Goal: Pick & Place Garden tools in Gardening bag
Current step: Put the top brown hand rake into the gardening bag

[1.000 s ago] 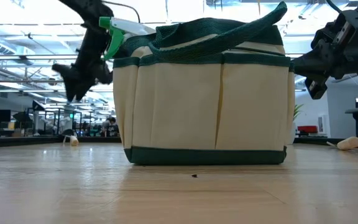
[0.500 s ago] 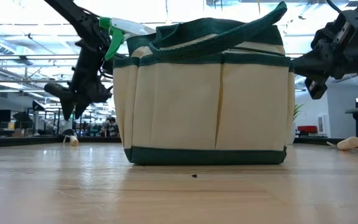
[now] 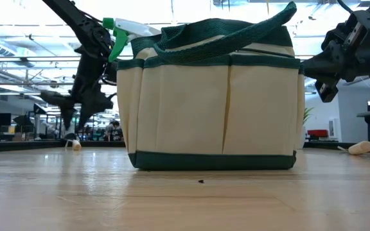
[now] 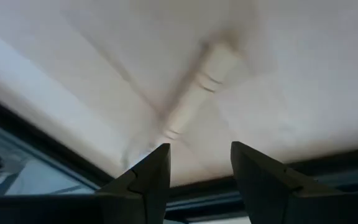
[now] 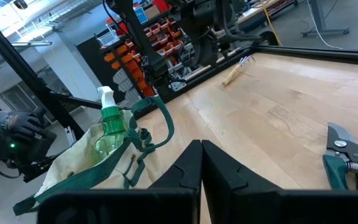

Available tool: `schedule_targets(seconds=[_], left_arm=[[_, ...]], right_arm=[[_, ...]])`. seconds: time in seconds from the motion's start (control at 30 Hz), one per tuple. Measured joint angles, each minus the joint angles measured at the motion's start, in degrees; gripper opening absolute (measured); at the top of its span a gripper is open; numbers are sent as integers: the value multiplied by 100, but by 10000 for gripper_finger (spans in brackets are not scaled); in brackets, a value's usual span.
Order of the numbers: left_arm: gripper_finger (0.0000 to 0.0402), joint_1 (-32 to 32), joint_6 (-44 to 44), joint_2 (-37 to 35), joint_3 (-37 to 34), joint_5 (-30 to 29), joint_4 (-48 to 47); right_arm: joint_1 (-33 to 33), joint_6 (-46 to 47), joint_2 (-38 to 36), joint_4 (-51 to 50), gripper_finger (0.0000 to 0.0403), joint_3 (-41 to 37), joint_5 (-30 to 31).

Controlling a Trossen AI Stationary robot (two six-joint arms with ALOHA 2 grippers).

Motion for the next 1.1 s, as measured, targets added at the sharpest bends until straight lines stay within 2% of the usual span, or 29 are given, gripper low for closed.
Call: schedule_targets(seconds=[0.43,0.6,0.7,0.93,1.1], left_arm=[[175,52,1112,0,-394,-197,446],[175,50,865,0,-596,-674,917],[175,50,805,0,-653,-664,1134],[175,84,1296,0,-892,-543,1233],[175,182,1145,-9,-977,-622,1533]], right_arm=[[0,8,-2,0,0,0,-2],[0,8,-2,0,0,1,0],[0,8,-2,0,0,1,0],[0,10,-2,0,0,0,0],[0,10,-2,0,0,2,0]])
